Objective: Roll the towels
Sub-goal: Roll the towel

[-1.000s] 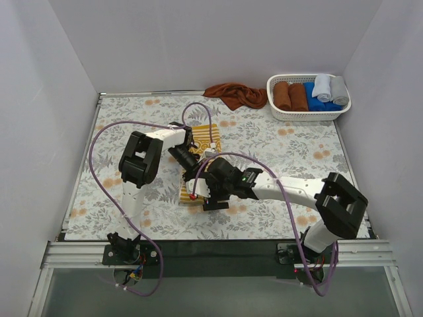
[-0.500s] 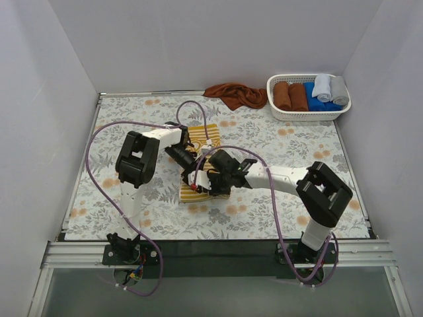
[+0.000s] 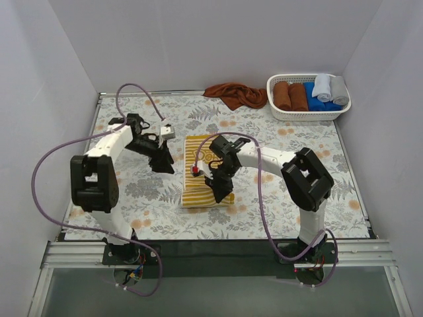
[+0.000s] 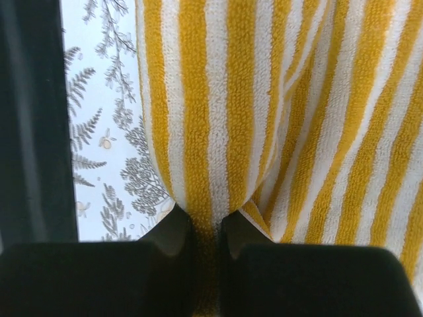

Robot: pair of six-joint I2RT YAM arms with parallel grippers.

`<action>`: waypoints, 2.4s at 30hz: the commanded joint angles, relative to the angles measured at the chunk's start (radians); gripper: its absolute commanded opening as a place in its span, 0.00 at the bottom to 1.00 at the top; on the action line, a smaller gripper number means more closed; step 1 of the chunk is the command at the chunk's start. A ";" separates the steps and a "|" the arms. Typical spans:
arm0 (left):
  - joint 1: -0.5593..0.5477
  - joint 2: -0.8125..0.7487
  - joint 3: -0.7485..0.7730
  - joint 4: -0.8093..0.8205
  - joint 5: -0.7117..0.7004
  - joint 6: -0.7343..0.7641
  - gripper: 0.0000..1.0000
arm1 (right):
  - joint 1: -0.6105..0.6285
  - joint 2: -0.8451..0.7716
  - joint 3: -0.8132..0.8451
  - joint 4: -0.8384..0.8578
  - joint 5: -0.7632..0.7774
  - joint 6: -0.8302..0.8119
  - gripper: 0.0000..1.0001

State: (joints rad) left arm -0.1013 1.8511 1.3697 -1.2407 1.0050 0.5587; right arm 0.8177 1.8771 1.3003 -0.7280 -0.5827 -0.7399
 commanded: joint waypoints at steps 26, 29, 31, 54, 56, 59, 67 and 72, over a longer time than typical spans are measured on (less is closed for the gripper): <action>-0.808 -0.698 -0.758 0.897 -0.807 -0.164 0.70 | -0.129 0.576 0.401 -0.565 -0.408 -0.068 0.01; -0.808 -0.635 -0.774 0.919 -0.862 -0.157 0.67 | -0.129 0.602 0.425 -0.588 -0.407 -0.082 0.01; -0.811 -0.616 -0.785 0.914 -0.867 -0.148 0.60 | -0.134 0.616 0.435 -0.588 -0.411 -0.073 0.01; -0.574 -0.175 -0.267 0.268 -0.327 -0.186 0.12 | -0.494 0.199 0.578 -0.512 -0.187 0.109 0.63; -0.549 -0.104 -0.191 0.230 -0.296 -0.183 0.12 | -0.508 0.098 0.492 -0.440 -0.143 0.134 0.63; -0.514 0.003 -0.109 0.155 -0.247 -0.169 0.13 | -0.505 -0.048 0.357 -0.340 -0.086 0.152 0.63; -0.347 0.253 0.055 -0.051 -0.083 -0.013 0.15 | -0.329 -0.309 0.082 -0.093 0.116 0.154 0.63; -0.298 0.321 0.126 -0.080 -0.051 0.007 0.11 | -0.120 -0.383 -0.076 0.090 0.318 0.149 0.68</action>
State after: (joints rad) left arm -0.4191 2.1418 1.4654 -1.2877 0.9974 0.5030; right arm 0.6216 1.5295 1.2770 -0.8036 -0.4217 -0.5865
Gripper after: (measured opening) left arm 0.233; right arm 0.665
